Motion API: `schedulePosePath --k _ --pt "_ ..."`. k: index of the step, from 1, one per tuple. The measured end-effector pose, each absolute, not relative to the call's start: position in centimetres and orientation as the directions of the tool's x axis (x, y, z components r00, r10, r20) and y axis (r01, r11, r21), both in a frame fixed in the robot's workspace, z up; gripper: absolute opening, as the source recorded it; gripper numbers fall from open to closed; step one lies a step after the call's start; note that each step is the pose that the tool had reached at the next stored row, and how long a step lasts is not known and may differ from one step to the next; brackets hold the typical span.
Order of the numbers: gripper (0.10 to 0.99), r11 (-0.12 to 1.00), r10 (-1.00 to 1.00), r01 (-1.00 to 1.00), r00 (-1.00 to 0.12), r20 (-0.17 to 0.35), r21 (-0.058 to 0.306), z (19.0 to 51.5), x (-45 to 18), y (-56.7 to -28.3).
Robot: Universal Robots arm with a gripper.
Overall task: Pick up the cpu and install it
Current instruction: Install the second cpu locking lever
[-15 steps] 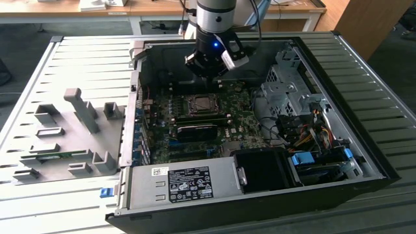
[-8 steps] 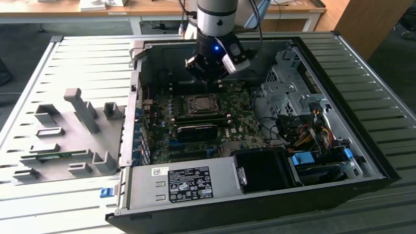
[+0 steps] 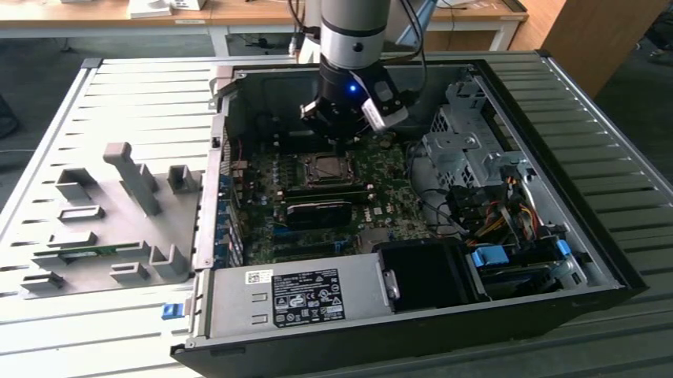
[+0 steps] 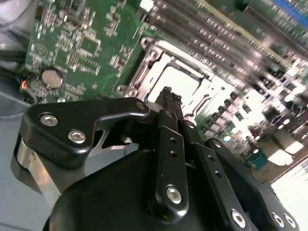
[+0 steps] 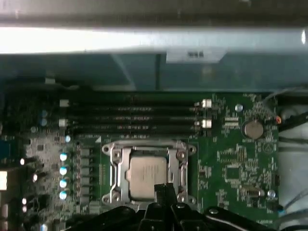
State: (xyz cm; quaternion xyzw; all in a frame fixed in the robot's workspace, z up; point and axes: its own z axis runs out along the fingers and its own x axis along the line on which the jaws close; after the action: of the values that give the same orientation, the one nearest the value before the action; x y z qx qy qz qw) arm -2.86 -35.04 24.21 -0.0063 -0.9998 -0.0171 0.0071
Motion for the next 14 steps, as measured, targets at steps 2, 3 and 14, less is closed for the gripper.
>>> schedulePosePath --k 2,3,14 --pt "0.106 0.999 0.012 0.013 -1.000 0.027 0.035 24.2 -2.8 -35.3" --pt "0.106 0.999 0.012 0.014 -0.999 0.035 0.038 24.1 -2.8 -35.4" --pt "0.106 0.998 0.007 0.009 -0.999 0.041 0.062 23.8 -2.7 -36.9"
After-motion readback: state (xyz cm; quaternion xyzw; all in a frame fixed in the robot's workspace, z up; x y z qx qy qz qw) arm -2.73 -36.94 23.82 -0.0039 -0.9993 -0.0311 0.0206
